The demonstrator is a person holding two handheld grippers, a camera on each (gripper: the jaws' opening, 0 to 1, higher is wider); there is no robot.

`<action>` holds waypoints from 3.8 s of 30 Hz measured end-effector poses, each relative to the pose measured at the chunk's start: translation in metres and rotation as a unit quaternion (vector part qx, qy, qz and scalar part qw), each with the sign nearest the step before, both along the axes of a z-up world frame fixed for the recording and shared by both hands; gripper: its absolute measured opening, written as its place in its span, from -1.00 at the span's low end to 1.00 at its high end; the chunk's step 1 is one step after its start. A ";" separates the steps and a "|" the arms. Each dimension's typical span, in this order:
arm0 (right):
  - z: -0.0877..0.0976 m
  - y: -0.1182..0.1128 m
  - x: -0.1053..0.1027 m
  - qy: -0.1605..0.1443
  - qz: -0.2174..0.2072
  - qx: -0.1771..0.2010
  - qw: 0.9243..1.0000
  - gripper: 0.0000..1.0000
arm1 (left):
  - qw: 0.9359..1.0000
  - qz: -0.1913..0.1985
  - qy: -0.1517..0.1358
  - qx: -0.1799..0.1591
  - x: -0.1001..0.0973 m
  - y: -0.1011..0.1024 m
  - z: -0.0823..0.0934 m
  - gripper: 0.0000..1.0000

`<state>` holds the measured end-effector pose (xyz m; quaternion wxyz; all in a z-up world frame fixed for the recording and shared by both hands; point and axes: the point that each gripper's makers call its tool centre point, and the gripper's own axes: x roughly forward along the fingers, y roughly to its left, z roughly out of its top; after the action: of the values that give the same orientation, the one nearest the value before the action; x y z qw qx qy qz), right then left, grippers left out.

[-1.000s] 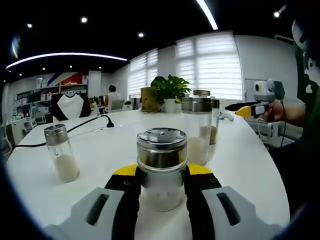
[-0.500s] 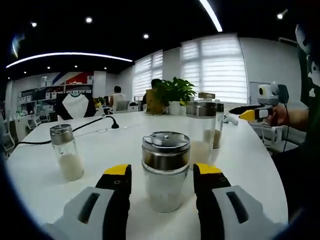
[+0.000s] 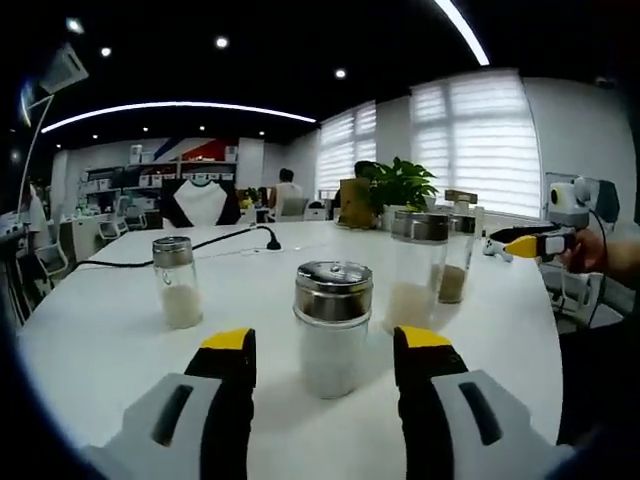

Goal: Rotate the seasoning bottle until the label or dispensing opening points toward the visible target arrow and the bottle remains upright within the marked orientation range

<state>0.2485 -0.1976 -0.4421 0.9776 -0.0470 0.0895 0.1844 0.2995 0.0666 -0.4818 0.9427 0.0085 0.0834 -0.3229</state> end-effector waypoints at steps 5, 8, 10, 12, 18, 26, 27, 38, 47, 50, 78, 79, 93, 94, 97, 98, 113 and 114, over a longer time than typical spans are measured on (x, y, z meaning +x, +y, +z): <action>0.002 0.000 0.000 -0.002 0.000 -0.002 1.000 0.21 | 0.999 0.044 -0.015 0.007 -0.004 0.003 0.006 0.18; -0.001 0.000 0.000 0.002 0.000 0.000 1.000 0.20 | 0.998 0.064 -0.012 -0.003 -0.007 0.002 0.009 0.17; -0.002 0.000 0.000 0.004 -0.001 0.001 1.000 0.20 | 0.997 0.073 -0.019 -0.003 -0.008 0.000 0.012 0.13; -0.002 0.000 -0.001 0.004 -0.002 0.000 1.000 0.20 | 0.994 0.108 -0.025 0.008 -0.005 0.003 0.016 0.14; -0.002 -0.001 0.000 0.005 -0.004 0.002 1.000 0.20 | 0.990 0.137 -0.019 0.027 0.000 -0.003 0.015 0.06; -0.004 -0.001 -0.001 0.008 -0.005 0.004 1.000 0.20 | 0.986 0.162 -0.010 0.029 0.009 -0.007 0.013 0.01; -0.004 -0.002 -0.001 0.008 -0.005 0.004 1.000 0.20 | 0.986 0.163 -0.008 0.029 0.010 -0.007 0.012 0.01; -0.004 -0.002 0.000 0.008 -0.007 0.005 1.000 0.19 | 0.986 0.159 0.011 0.040 0.017 -0.007 0.003 -0.19; -0.003 0.002 0.000 0.007 -0.002 0.007 1.000 0.19 | 0.987 0.157 0.008 0.037 0.014 -0.007 0.008 -0.33; -0.003 0.002 0.000 0.007 -0.002 0.006 1.000 0.19 | 0.988 0.149 0.007 0.040 0.014 -0.008 0.008 -0.33; -0.003 0.006 -0.002 0.003 0.002 0.006 1.000 0.18 | 0.998 0.059 -0.001 0.024 0.014 -0.008 0.004 -0.33; -0.002 0.005 -0.002 0.003 0.002 0.006 1.000 0.18 | 0.998 0.057 -0.001 0.023 0.014 -0.008 0.004 -0.33; -0.003 0.007 -0.003 0.003 0.001 0.006 1.000 0.18 | 0.999 -0.040 -0.002 0.024 0.015 -0.014 0.003 -0.33; -0.002 0.007 -0.003 0.003 0.002 0.006 1.000 0.18 | 0.999 -0.045 -0.001 0.022 0.015 -0.015 0.002 -0.33; -0.003 0.008 -0.003 0.003 0.005 0.001 1.000 0.19 | 0.998 -0.061 -0.002 0.023 0.014 -0.015 0.002 -0.33; -0.003 0.007 -0.003 0.003 0.005 0.001 1.000 0.19 | 0.998 -0.066 -0.002 0.022 0.014 -0.015 0.002 -0.33; -0.003 0.007 -0.004 0.007 0.010 0.003 1.000 0.23 | 0.993 -0.119 -0.003 0.015 0.014 -0.019 -0.001 -0.33; -0.003 0.007 -0.003 0.007 0.011 0.000 1.000 0.24 | 0.993 -0.119 -0.001 0.013 0.014 -0.019 -0.002 -0.33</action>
<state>0.2451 -0.1902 -0.4453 0.9750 -0.0465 0.0959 0.1952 0.3134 0.0476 -0.4835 0.8974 0.0307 0.0852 -0.4319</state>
